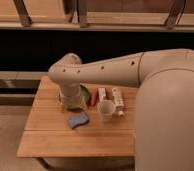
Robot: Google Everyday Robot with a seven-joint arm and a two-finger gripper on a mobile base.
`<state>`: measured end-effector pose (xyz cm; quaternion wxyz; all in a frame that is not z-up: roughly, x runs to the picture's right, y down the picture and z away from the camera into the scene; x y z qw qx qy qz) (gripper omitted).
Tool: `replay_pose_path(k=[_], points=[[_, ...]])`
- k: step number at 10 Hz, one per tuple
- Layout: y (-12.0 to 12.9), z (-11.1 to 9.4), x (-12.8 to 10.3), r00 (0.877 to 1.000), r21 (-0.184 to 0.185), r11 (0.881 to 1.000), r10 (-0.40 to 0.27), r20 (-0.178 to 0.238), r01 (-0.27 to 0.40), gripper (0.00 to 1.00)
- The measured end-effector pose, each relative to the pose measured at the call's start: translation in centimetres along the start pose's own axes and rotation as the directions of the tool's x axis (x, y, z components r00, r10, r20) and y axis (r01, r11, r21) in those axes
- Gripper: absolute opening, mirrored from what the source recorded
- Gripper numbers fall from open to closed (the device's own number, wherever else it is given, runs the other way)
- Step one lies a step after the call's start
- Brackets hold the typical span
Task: Place the pepper on the white sponge
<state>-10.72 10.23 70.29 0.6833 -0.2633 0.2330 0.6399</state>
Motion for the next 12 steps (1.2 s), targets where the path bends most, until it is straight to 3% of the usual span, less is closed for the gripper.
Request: replay_pose_path(k=[3,4,5,6,8,9,10,11,12], points=[[0.0,-0.1,-0.1,1.0,0.0,1.0,-0.001,0.003,0.001,0.65],[0.1,-0.3,-0.5,1.0,-0.001,1.0,-0.01,0.022,0.01,0.65],[0.2,-1.0,-1.7,0.997,-0.006,0.999,-0.033,0.071,0.033,0.65],[-0.1,-2.4,-4.0,0.986,-0.007,0.998,-0.066,0.156,0.068,0.65],[-2.5,-5.9,-8.5,0.941,-0.008,0.995,-0.094,0.324,0.103,0.65],[-3.9,-7.9,-10.5,0.907,-0.032,0.993,-0.093,0.411,0.116,0.65],[-5.3,-9.3,-11.7,0.881,-0.041,0.992,-0.088,0.464,0.121,0.65],[-5.8,-10.1,-12.3,0.866,-0.047,0.991,-0.089,0.492,0.128,0.65],[-5.9,-10.3,-12.5,0.862,-0.048,0.99,-0.089,0.499,0.131,0.65]])
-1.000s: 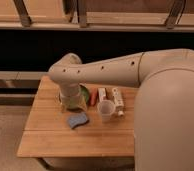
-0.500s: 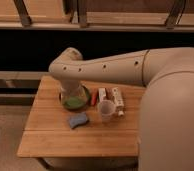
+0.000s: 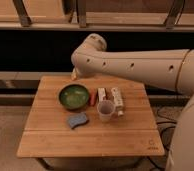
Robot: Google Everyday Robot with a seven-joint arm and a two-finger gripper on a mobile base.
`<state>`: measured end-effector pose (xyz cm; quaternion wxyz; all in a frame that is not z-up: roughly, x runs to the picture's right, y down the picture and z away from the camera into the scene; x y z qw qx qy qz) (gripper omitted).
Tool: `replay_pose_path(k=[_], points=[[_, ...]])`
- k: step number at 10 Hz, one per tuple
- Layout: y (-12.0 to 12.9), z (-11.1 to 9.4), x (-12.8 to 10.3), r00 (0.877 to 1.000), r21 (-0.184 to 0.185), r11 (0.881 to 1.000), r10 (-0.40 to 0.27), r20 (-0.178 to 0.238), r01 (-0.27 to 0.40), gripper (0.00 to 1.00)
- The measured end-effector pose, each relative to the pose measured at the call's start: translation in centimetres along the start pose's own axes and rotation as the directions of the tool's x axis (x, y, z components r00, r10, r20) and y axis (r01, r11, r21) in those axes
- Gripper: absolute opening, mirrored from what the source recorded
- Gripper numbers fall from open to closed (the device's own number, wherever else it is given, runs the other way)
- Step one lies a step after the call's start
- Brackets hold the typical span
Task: Place the pepper on the white sponge
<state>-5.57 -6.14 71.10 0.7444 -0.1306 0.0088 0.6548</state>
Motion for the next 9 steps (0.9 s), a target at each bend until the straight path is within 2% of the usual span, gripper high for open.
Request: replay_pose_path(k=[2,3,4,6,7,8,9], points=[[0.2,0.2,0.2,1.0,0.0,1.0,-0.005,-0.007,0.005,0.65],[-1.5,1.2,1.0,0.999,0.021,1.0,0.017,-0.028,-0.016,0.65],[-4.3,2.4,1.8,0.997,0.042,0.997,0.069,-0.046,-0.067,0.65],[-7.8,4.3,2.6,0.988,0.065,0.988,0.145,-0.061,-0.141,0.65],[-9.0,5.7,2.9,0.981,0.061,0.982,0.182,-0.068,-0.178,0.65],[-9.9,7.6,3.3,0.971,0.041,0.974,0.225,-0.081,-0.223,0.65],[-10.1,8.6,3.5,0.968,0.029,0.972,0.235,-0.09,-0.233,0.65]])
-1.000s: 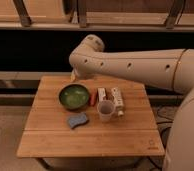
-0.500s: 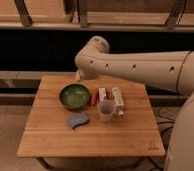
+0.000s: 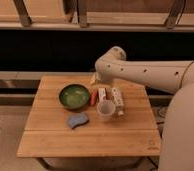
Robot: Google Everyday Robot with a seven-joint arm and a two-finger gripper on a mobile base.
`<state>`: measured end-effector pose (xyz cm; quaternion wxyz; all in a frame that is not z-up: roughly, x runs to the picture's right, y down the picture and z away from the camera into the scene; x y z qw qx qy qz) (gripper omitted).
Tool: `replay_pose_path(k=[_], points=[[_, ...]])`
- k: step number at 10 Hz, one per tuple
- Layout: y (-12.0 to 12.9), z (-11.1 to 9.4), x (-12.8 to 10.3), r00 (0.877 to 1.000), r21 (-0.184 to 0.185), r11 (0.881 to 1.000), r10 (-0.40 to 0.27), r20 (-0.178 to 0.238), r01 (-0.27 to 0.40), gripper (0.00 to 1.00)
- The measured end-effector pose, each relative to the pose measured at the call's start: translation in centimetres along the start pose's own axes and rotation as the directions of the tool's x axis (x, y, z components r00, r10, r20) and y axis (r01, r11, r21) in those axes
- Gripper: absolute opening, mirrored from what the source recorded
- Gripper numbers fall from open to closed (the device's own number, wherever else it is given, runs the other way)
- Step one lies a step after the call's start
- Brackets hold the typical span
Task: Place the pepper on the white sponge
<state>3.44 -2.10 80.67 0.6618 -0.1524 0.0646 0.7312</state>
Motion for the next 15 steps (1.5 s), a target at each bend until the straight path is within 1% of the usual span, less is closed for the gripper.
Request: replay_pose_path(k=[1,2,4,5,6,7,8,9,12,13,14,15], points=[[-0.3,1.9,0.3,1.0,-0.015,1.0,-0.001,-0.025,0.0,0.65],[-0.1,3.6,1.0,0.998,-0.023,1.0,-0.013,-0.062,0.011,0.65],[-0.8,6.5,2.4,0.99,-0.01,0.999,-0.032,-0.139,0.031,0.65],[-1.4,8.1,3.1,0.981,0.005,0.999,-0.046,-0.19,0.048,0.65],[-1.6,9.0,3.3,0.974,0.014,0.998,-0.058,-0.219,0.062,0.65],[-1.6,9.9,3.3,0.965,0.023,0.996,-0.077,-0.252,0.086,0.65],[-1.6,10.6,3.3,0.957,0.028,0.994,-0.091,-0.275,0.102,0.65],[-1.7,10.8,3.3,0.954,0.033,0.994,-0.094,-0.286,0.108,0.65],[-1.9,10.7,3.4,0.954,0.035,0.993,-0.095,-0.286,0.109,0.65],[-2.0,10.6,3.5,0.954,0.048,0.993,-0.094,-0.285,0.112,0.65],[-2.5,10.5,3.6,0.955,0.073,0.991,-0.09,-0.282,0.115,0.65],[-3.7,10.2,3.4,0.959,0.136,0.983,-0.081,-0.272,0.122,0.65]])
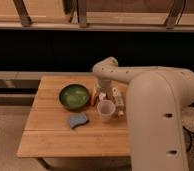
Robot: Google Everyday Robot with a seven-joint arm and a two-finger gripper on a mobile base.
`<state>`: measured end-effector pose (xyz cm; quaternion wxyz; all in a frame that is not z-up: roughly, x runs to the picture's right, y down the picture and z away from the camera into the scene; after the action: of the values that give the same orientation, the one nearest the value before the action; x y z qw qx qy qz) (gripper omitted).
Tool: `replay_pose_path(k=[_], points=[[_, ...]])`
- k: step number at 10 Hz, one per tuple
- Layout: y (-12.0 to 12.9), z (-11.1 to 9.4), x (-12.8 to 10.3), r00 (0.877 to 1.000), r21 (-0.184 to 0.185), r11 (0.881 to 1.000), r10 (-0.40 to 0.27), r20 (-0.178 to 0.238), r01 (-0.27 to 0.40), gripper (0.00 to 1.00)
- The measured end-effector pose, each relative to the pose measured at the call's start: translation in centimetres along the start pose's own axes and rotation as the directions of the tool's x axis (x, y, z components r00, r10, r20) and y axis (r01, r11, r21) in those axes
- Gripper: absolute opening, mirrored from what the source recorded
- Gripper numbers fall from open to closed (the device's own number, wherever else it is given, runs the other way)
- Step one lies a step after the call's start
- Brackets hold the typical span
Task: Place the pepper on the white sponge
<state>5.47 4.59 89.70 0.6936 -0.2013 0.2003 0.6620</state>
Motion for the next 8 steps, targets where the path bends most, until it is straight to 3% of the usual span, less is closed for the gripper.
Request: replay_pose_path(k=[2,4,6,8], points=[[-1.5,-0.6,-0.3,1.0,0.087,0.996,0.015,0.019,-0.017,0.65],[-3.0,-0.9,-0.5,0.999,0.17,0.985,0.033,0.026,-0.036,0.65],[-3.5,0.1,-0.7,0.999,0.212,0.977,0.035,0.007,-0.035,0.65],[-2.1,2.1,-1.5,1.0,0.215,0.977,0.001,-0.018,0.002,0.65]])
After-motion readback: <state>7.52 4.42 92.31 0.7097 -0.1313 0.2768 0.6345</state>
